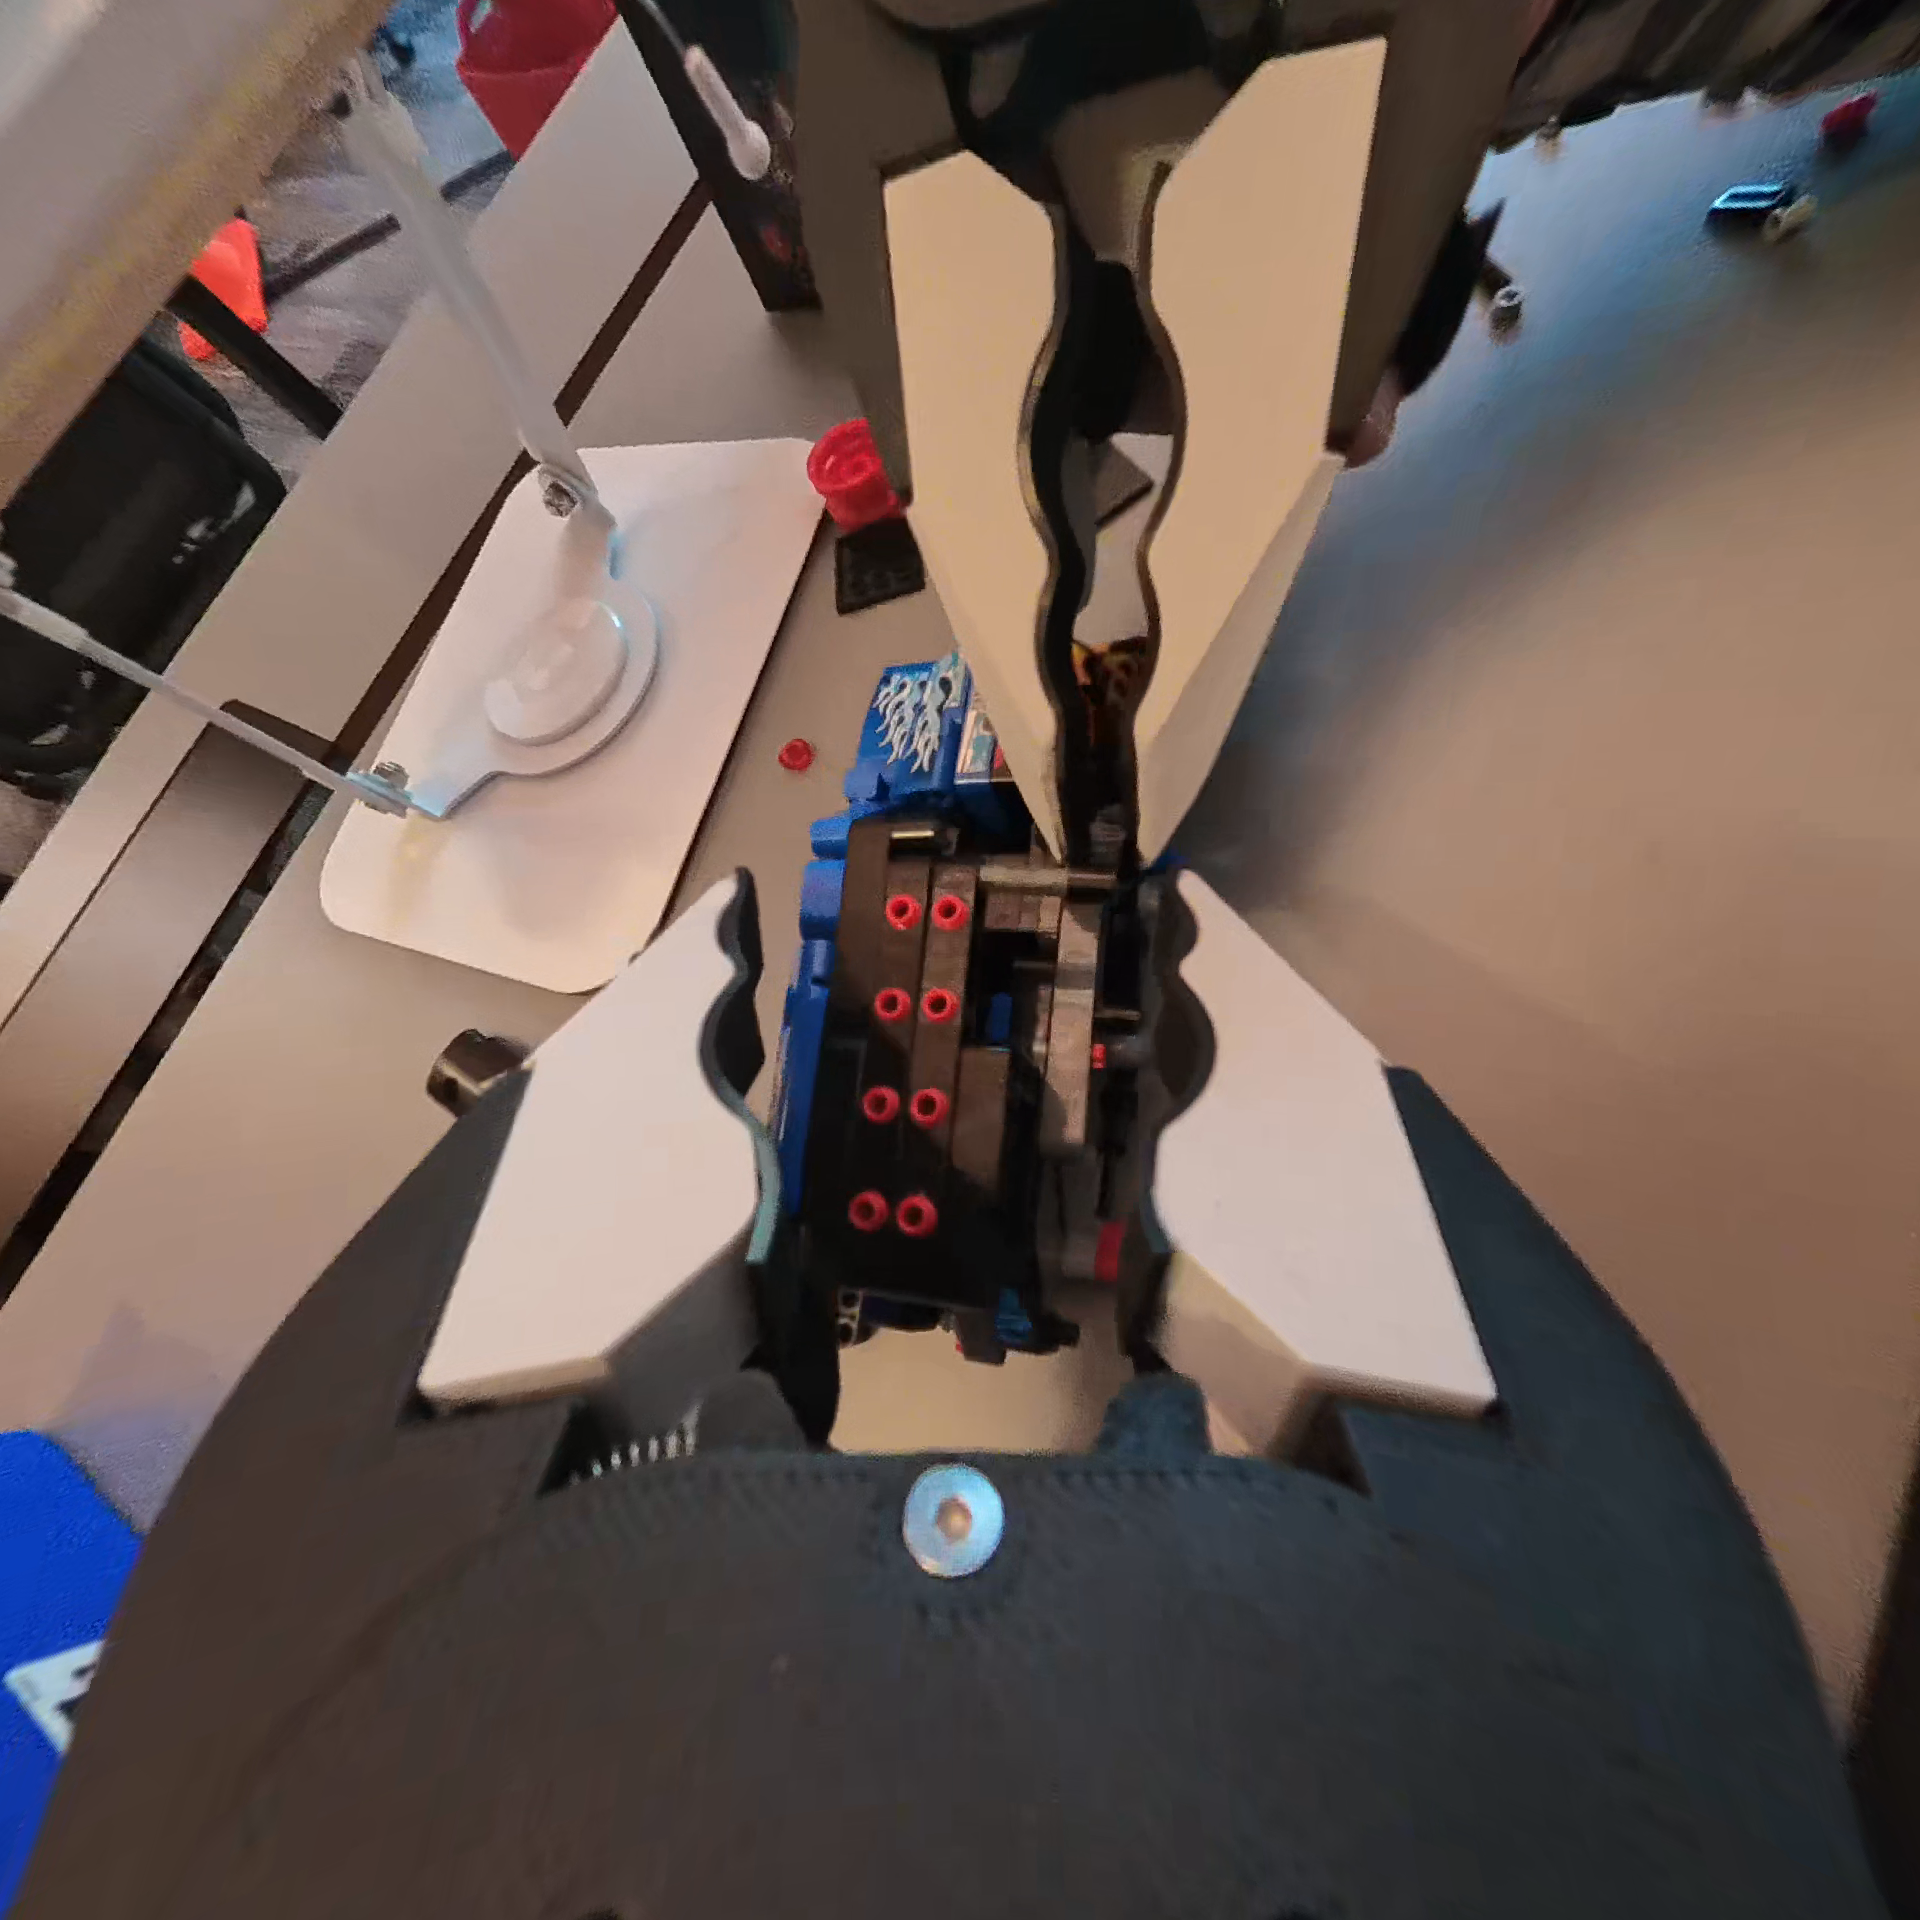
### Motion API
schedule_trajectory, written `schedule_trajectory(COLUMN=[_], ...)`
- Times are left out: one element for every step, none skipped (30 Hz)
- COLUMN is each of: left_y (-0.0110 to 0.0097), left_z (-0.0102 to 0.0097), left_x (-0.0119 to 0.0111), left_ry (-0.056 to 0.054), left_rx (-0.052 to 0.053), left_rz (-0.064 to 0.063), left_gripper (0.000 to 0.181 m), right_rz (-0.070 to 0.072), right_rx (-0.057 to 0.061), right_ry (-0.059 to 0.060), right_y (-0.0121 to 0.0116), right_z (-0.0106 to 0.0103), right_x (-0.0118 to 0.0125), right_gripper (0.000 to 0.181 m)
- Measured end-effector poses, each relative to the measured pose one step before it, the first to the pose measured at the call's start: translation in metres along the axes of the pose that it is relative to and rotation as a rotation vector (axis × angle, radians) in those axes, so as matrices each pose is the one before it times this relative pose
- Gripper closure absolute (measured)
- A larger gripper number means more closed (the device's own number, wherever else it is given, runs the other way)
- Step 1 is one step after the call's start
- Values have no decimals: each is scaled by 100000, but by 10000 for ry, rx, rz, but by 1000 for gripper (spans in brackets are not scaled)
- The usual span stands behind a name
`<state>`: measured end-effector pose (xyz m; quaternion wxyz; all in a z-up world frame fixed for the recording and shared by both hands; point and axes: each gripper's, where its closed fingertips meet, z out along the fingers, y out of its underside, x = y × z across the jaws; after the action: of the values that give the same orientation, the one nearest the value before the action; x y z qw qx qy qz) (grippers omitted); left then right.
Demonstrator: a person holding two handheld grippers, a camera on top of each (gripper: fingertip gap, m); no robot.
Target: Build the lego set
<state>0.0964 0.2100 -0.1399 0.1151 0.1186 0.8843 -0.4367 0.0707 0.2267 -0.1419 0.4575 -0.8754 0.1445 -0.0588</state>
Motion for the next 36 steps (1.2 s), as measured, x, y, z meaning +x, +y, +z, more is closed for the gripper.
schedule_trajectory(left_y=[5,37,12,-26,-30,-17,10,-12,-30,-39,4,-2,-11,-21,-27,-10,-6,-1,-22,-29,-79,-17,-10,-9,-14,-29,-23,-6,-10,-21,-23,-19,-30,-19,-33,-30], left_z=[0,31,52,43,6,-5,13,21,-6,-7,-3,5,26,27,9,2,14,20,2,-4,-10,14,10,-6,-3,2,-2,28,1,-5,6,2,-10,4,9,3], left_x=[-23,99,-70,-82,-4,-21,-59,-25,14,28,34,20,2,23,26,19,-14,-23,12,-2,-128,30,5,1,23,34,27,0,14,27,17,29,39,44,44,66], left_ry=[91,141,17,20,66,57,15,6,27,22,-11,-37,-34,-17,-5,4,-9,-26,-2,-6,-78,19,-4,-8,-8,3,-11,-36,-16,16,19,21,27,9,1,19], left_rx=[-22,-2,25,50,71,67,63,73,57,28,11,17,31,44,35,19,12,18,31,40,82,54,55,37,31,34,28,9,9,13,15,9,13,8,16,19], left_rz=[-67,-35,-97,-92,-63,-69,-43,-22,-38,-29,54,54,0,-7,21,3,-7,21,0,-31,-38,-27,-5,-4,6,-8,-11,7,7,-9,-17,-17,-8,-4,-5,-13], left_gripper=[112,116,118,118,119,119,119,119,120,120,120,120,120,119,119,119,119,119,120,120,124,124,124,124,124,124,124,124,124,124,124,124,124,124,124,124], right_rz=[-3,9,-7,14,29,22,3,-1,25,29,-30,-11,-2,-12,-33,-11,22,9,26,99,71,-11,23,72,-10,-32,-42,-76,-43,-24,-61,-73,-34,-63,-81,-41], right_rx=[1,1,16,15,16,22,19,-10,-13,-13,-21,-55,-55,-61,-56,-52,-58,-63,-62,-51,-62,-121,-2,-13,-22,-45,-61,-64,-66,-55,-60,-94,-121,-133,-138,-130], right_ry=[-2,15,64,63,6,-25,12,33,-3,-32,-1,6,3,20,18,-9,-22,4,3,-48,-22,53,8,-30,-2,6,2,31,39,7,-9,-10,-29,-34,-27,-56], right_y=[4,5,-13,-1,-6,-15,-35,6,13,-13,-10,39,25,26,27,21,24,12,30,26,67,180,0,16,1,20,28,21,31,3,13,30,31,37,34,42], right_z=[9,-10,-21,-38,-50,-27,-11,3,-21,-37,-8,35,18,-11,-18,-16,-16,-11,-3,-33,-26,-5,-32,-13,-8,-4,-31,-18,-17,-12,-20,-25,-22,-20,-30,-20], right_x=[9,40,125,147,61,6,30,54,22,-22,-23,-22,-20,25,0,-21,-13,26,26,-21,27,97,23,-6,-16,-41,-49,-23,19,-20,-34,-19,-10,-44,-42,-44], right_gripper=[175,175,175,175,175,175,175,175,175,175,175,175,175,175,176,175,175,175,175,175,175,175,175,175,175,175,175,175,175,175,175,175,175,175,175,175])
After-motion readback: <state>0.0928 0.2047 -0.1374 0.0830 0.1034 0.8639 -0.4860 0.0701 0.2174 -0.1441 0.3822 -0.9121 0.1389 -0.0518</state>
